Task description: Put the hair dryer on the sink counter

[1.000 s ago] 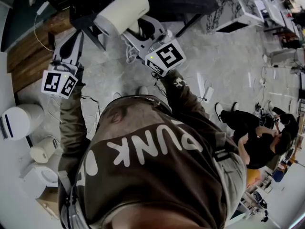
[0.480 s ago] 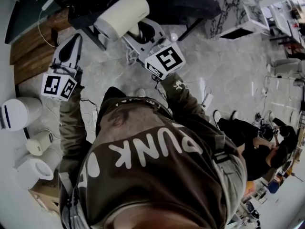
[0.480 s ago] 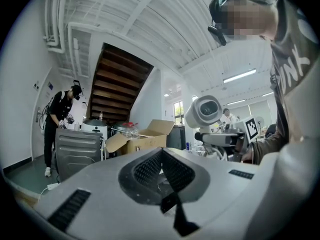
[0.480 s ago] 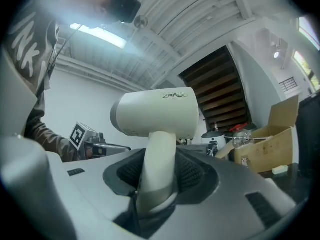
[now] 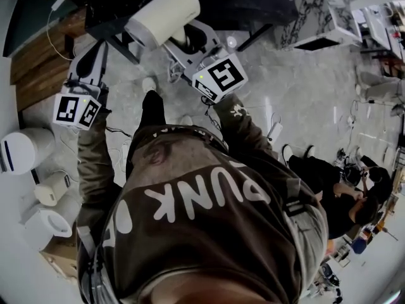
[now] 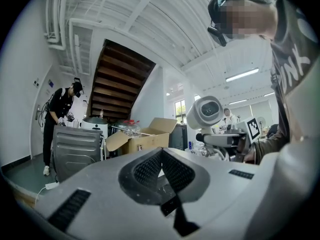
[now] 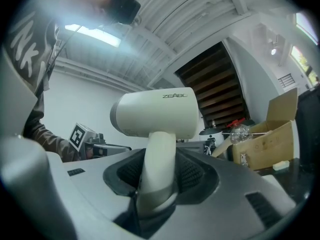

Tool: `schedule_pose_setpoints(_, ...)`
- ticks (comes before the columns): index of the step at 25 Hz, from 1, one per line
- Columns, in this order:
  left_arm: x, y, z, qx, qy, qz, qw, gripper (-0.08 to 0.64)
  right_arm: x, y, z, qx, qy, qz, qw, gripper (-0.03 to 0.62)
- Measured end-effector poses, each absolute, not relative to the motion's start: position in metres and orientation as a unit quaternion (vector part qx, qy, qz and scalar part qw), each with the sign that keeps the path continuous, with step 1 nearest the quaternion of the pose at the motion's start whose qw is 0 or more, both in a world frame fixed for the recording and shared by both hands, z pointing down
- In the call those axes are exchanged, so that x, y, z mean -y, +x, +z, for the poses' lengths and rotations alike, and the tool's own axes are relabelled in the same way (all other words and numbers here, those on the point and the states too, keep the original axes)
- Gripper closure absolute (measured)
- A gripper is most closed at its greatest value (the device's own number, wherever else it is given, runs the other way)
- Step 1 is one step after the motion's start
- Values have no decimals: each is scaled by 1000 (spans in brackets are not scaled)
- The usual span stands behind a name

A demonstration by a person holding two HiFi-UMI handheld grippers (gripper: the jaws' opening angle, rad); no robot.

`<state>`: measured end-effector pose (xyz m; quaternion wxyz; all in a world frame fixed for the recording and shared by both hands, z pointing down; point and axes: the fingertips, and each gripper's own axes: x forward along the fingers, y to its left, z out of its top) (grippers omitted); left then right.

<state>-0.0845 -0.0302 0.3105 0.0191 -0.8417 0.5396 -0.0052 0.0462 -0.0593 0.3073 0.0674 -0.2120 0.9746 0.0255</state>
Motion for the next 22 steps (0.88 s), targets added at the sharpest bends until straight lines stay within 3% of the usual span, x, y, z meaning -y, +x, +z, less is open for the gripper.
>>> schedule_pose_setpoints(22, 255, -230, 361, -522, -852, -31, -6, 565, 287, -104, 368, -954, -291, -74, -25, 422)
